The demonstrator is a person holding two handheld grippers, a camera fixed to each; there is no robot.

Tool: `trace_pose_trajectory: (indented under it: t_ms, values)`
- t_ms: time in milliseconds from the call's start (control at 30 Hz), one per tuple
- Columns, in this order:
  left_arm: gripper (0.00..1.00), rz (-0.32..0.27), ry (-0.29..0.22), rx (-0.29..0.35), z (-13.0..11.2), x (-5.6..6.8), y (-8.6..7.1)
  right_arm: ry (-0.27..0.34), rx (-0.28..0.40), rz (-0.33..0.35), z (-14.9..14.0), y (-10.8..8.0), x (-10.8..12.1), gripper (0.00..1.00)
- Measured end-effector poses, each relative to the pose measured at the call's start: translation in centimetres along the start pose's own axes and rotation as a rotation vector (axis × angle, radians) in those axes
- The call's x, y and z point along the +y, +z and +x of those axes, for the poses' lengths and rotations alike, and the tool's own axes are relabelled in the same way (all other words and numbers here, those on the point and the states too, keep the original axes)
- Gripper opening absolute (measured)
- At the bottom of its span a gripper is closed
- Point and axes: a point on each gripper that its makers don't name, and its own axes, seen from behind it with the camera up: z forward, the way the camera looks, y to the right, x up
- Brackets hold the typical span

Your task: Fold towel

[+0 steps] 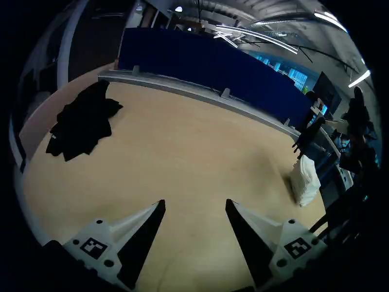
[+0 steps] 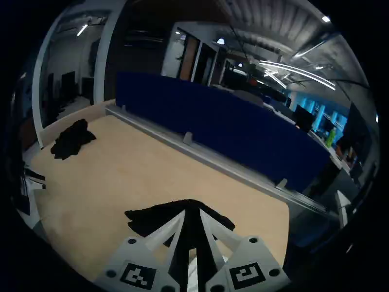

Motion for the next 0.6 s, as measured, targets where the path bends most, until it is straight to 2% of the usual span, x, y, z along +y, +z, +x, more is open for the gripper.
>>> trace_pose_trajectory:
  t_ms: [200,600]
  values:
    - [0.92,-0.006,0.011,-0.005,0.0,0.7,0.4,0.027,-0.005,-0.028,-0.4,-0.2,3.0,0.06]
    - [0.92,-0.011,0.024,-0.012,0.0,2.0,0.7,0.047,-0.018,-0.042,-1.6,0.1,5.4,0.06]
